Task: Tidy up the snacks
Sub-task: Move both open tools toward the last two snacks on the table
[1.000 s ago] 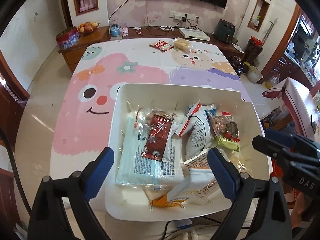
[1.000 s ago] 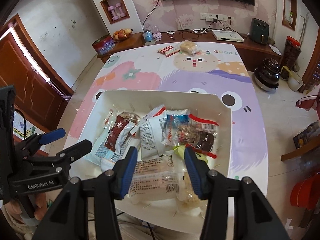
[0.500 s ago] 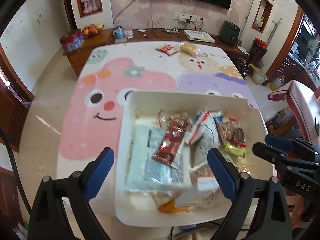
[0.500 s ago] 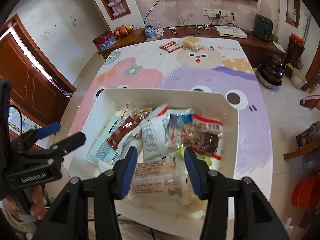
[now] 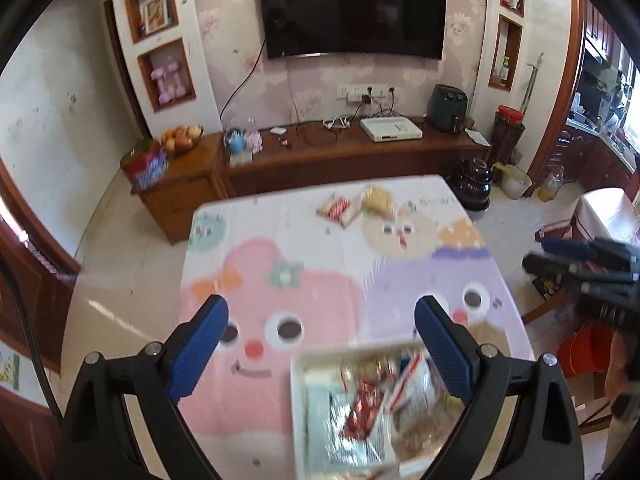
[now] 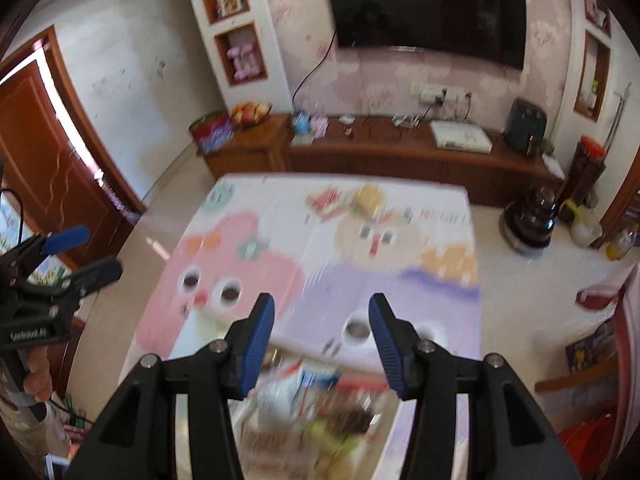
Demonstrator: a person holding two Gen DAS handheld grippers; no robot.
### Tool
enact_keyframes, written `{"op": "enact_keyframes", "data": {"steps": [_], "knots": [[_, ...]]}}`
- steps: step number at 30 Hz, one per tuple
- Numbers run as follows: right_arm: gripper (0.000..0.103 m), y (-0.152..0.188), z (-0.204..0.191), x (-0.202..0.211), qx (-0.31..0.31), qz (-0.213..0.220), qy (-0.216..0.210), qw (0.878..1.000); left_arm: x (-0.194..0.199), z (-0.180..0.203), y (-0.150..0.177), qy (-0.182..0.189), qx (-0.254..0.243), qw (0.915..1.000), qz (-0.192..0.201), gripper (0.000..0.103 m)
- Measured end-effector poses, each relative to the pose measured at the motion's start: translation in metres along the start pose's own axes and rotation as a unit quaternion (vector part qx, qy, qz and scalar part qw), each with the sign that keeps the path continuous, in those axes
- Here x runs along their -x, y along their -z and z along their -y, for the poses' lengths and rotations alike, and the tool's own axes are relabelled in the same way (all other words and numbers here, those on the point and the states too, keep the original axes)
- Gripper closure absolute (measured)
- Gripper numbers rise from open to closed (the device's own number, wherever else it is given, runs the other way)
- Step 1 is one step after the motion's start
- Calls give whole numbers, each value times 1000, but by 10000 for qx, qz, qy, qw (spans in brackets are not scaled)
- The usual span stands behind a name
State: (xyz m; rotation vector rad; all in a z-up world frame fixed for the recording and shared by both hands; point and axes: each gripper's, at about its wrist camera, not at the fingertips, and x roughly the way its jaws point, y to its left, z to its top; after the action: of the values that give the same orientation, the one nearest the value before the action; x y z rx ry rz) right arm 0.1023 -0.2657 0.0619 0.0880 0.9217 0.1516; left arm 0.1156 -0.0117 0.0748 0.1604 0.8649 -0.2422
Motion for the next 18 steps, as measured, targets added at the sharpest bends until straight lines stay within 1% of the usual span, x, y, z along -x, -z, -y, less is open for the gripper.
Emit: {"op": "enact_keyframes", "data": {"steps": [2, 4, 6, 7, 8, 9, 11, 12, 13, 14, 15, 16, 18], "knots": [[52, -37, 15, -2, -135, 55, 64, 9999, -6, -3, -29, -64, 9, 10000, -5, 9], [52, -74, 29, -9, -243, 38, 90, 9997, -19, -9, -63, -153, 93, 9998, -118, 9], [51, -100, 38, -16, -278, 55, 201, 9994, -35, -15, -94, -187, 201, 9992, -276, 9], [49, -121, 47, -24, -369, 72, 282, 9989, -45, -18, -113, -250, 260, 9988, -332, 9], [46, -131, 51, -28, -425, 91, 291, 9986, -56, -20, -129, -335, 268, 9984, -360, 9], [45, -150, 62, -38, -560, 171, 327, 9977, -71, -21, -146, -450, 252, 9979, -403, 9], [40, -171, 78, -55, -757, 222, 387, 9961, -96, -24, -169, -601, 334, 9965, -471, 9], [40, -179, 85, -66, -818, 213, 391, 9957, -110, -27, -179, -649, 421, 9957, -510, 9], [39, -187, 93, -80, -887, 187, 361, 9952, -134, -30, -189, -611, 518, 9949, -610, 9], [39, -195, 103, -103, -932, 128, 299, 9951, -150, -30, -194, -580, 555, 9944, -691, 9], [39, -197, 108, -116, -933, 66, 284, 9952, -169, -31, -199, -552, 603, 9934, -801, 9], [39, -200, 116, -142, -925, -84, 252, 9954, -194, -31, -202, -505, 659, 9921, -937, 9], [39, -201, 123, -177, -812, -274, 238, 9960, -240, -29, -202, -384, 755, 9893, -1187, 9]]}}
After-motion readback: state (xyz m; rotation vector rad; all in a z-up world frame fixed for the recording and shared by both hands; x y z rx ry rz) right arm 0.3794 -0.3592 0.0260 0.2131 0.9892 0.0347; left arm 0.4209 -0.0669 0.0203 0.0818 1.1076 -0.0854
